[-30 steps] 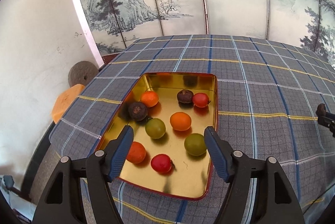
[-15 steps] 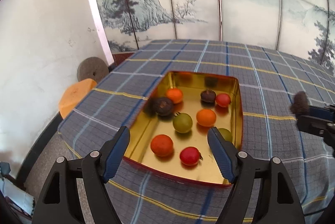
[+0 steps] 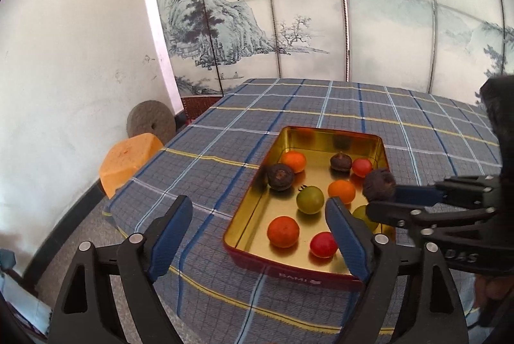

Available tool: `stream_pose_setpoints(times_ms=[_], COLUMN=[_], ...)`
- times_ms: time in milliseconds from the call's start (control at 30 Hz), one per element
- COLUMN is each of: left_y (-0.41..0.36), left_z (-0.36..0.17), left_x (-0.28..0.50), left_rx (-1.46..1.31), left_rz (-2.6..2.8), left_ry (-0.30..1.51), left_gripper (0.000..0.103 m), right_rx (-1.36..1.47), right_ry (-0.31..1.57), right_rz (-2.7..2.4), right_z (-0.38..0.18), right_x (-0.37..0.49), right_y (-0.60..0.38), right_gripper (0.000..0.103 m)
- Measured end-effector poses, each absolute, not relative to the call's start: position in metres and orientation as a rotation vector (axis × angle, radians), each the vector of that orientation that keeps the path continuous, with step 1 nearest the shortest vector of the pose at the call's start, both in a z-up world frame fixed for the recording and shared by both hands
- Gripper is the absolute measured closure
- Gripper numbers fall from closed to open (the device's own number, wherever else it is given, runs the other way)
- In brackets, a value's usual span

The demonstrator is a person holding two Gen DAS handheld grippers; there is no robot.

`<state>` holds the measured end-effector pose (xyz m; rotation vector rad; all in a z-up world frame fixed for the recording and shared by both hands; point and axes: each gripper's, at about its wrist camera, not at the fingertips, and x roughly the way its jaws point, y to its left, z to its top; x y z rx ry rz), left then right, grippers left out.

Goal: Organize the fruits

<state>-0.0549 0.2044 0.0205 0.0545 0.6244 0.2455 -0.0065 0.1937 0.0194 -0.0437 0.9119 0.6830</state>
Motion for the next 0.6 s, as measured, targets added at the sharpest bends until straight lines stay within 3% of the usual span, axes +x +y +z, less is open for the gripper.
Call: stream_pose_setpoints(times_ms=[467,600], left_y=[0.212,0.211], left_z=[0.034,0.035], left_x=[-0.068,-0.068], left_rx=[0.043,0.042], left_rz=[0.220,0.216], left_ry=[0.564,0.571], left_gripper=[0.006,0.005], right_rx=[-0.018,-0.015], right_ry=[0.928,0.898], right_rz=[0.647,0.646], right_z=[0.004,0.013], right_x=[0.012,0.007], right_y=[0.215,0.213], right_gripper=[0.066,0.057])
